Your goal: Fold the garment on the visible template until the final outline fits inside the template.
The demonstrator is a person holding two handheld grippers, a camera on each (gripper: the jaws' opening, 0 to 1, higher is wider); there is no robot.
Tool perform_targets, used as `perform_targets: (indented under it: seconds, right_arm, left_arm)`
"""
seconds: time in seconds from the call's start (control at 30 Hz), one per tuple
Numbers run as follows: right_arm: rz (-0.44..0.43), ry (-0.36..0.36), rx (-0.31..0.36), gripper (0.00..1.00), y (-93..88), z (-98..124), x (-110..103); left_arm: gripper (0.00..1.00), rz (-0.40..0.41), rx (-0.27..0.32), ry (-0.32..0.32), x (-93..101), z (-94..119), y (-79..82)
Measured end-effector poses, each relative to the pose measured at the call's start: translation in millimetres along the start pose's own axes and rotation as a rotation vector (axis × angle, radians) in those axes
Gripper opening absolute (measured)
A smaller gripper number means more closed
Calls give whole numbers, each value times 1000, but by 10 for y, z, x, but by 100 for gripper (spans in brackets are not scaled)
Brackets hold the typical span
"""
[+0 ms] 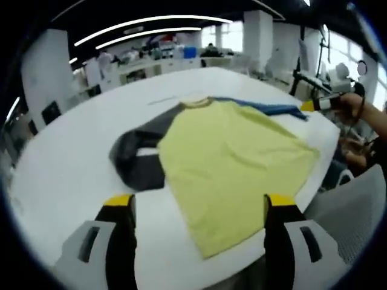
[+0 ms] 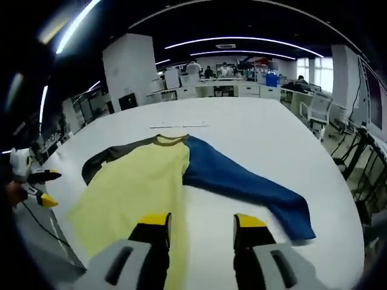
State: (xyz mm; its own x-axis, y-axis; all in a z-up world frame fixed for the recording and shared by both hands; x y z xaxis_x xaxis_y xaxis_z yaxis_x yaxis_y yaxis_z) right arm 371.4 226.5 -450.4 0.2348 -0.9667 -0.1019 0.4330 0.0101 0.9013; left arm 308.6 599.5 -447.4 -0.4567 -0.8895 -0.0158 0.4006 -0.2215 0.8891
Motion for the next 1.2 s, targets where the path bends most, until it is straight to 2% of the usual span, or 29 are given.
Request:
perform_targets:
  seconds: [0.1, 0.23, 0.33, 0.43, 0.57, 0.63, 0.8, 0.9, 1.1, 1.2]
  right_arm:
    - [24, 17, 12, 39, 55, -132, -5]
    - [52, 43, 5, 40, 67, -335, 18]
    - [99, 58, -3, 38, 52, -500, 73]
    - [119, 58, -20, 37, -9, -691, 167]
    - [97, 82, -42, 32, -103, -916, 207]
    - [119, 90, -51, 29, -136, -1002, 214]
    - [157, 123, -80, 24, -223, -1156, 174]
    - [170, 116, -95, 20, -265, -1213, 195]
    - [163, 73, -93, 0, -233, -1282, 354]
    - [141, 30, -86, 0, -177, -1319, 490]
  left_arm:
    - [90, -12, 23, -6, 10, -14, 84]
    - [97, 20, 61, -39, 61, -35, 213]
    - [99, 14, 70, -50, 72, -52, 260]
    - [99, 0, 61, -55, 75, -69, 272]
    - [99, 11, 48, -63, 86, -91, 258]
    - [99, 25, 59, -61, 82, -102, 269]
    - [99, 32, 39, -44, 25, -103, 215]
    - [98, 43, 34, -37, 4, -97, 200]
    - [97, 54, 25, -24, -17, -87, 173]
    - [96, 54, 16, -23, -11, -84, 150]
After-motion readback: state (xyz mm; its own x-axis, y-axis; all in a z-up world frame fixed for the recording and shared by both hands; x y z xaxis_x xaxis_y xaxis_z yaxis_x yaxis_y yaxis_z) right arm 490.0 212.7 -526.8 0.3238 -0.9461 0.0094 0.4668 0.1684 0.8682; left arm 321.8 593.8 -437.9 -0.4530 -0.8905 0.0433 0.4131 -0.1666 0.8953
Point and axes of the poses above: the point that each gripper's makers call its tool centre point, and the gripper's own axes: z roughly backward along the fingers, x roughly to its right, y roughly out of its top, the point moved 1 cm from there along z, roughly backward along the fingers, and after that the axes turned 11 degrees about x, right-handed, at the moved point
